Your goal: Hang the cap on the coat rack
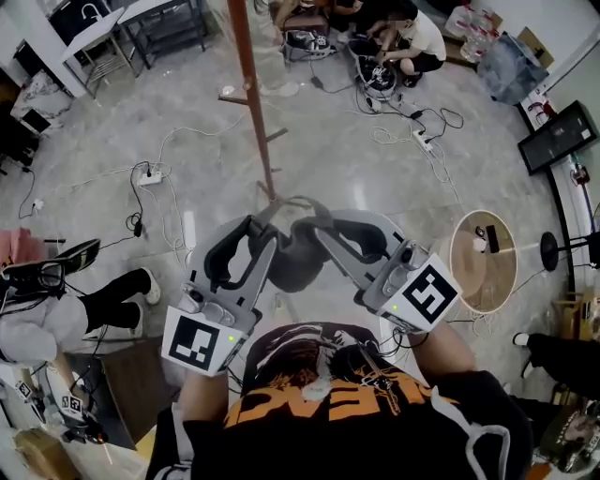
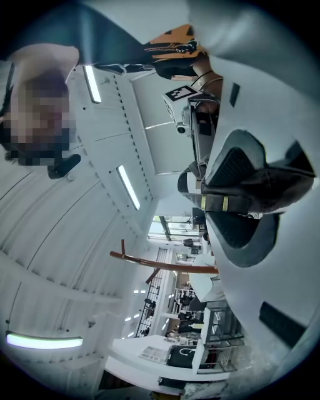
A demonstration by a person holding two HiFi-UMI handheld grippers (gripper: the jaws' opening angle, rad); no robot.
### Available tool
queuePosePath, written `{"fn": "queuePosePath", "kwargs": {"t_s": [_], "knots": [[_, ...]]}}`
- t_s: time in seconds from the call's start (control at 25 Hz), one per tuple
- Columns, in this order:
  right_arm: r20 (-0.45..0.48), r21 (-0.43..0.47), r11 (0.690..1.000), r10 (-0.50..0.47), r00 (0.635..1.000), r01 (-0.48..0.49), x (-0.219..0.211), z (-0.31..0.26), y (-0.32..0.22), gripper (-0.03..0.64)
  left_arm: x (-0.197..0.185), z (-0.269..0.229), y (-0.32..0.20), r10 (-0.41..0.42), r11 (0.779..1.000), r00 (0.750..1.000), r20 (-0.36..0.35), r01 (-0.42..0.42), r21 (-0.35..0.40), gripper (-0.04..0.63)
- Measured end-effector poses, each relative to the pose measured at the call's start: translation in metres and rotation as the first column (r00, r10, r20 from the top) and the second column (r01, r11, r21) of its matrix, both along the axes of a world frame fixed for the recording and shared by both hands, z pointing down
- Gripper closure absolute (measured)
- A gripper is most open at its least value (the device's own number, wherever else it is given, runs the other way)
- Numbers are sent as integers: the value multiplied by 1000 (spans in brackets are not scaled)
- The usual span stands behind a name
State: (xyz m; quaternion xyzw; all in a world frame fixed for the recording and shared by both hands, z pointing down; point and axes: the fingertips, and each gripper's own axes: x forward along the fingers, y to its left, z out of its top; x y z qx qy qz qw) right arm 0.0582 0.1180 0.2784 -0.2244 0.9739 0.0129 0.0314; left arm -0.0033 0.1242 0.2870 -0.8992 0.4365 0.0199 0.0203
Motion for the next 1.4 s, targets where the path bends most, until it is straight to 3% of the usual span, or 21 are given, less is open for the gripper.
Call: {"fn": "queuePosePath", "kwargs": {"t_s": [0.16,0.32,0.64,1.16,1.4], "knots": [[-36,-14,999,38,999,-39,-35,9,-34,583,-35,5,-35,30,999,999,-29,-31,-33,451],[-54,-31,998,45,998,-47,-58,17,-64,583,-57,18,-65,32,998,999,-1,-32,-58,450],[-49,-59,997,38,998,-41,-58,36,-145,583,-61,33,-148,-6,997,1000,24,8,-79,449],[-38,-59,993,-101,994,99,-56,54,-252,583,-62,50,-251,-163,984,984,72,168,-59,449],[-54,-90,993,-86,995,81,-70,68,-287,583,-75,66,-285,-159,983,984,81,166,-85,449]]}}
